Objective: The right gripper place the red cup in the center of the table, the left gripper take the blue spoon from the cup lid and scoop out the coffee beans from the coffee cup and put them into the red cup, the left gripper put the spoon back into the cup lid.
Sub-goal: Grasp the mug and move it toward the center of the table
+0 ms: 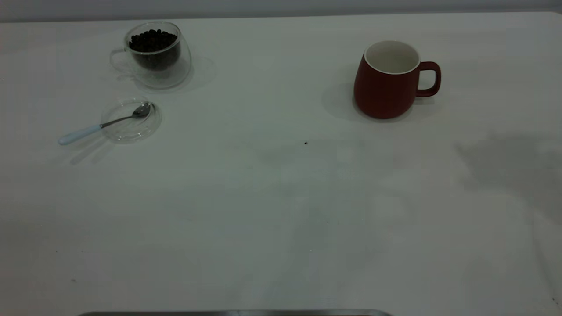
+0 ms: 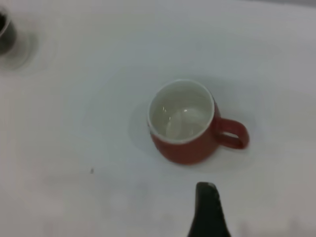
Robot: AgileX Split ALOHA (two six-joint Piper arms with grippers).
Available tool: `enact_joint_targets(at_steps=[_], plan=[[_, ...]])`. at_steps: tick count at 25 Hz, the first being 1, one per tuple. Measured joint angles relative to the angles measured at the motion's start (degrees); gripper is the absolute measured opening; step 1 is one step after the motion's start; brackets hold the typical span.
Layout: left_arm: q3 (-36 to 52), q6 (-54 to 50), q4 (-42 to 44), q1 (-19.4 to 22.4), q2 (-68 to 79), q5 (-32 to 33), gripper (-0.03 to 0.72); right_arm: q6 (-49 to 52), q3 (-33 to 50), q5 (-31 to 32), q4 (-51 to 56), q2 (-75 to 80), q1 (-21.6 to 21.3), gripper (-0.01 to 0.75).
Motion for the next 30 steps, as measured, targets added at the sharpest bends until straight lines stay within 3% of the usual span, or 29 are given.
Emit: enact_joint_targets(at_steps=[5,13,20,30], plan=[[0.0,0.0,0.0,0.0,0.0,0.0,0.408,-7.4,-11.8,2.0,8.2,18.8,1.6,0.586],[0.0,0.0,0.0,0.0,0.0,0.0,0.408,-8.9,-26.3,2.7,6.3,34.0,6.0,0.586],[0.0,0.0,0.0,0.0,0.0,0.0,0.408,-9.8,-32.4,-0.3,4.9,39.7,7.0,0.585],[0.0,0.1,0.0,0.0,0.0,0.0,0.408,-11.0,-33.3,-0.5,6.1,45.2,7.8,0.585]])
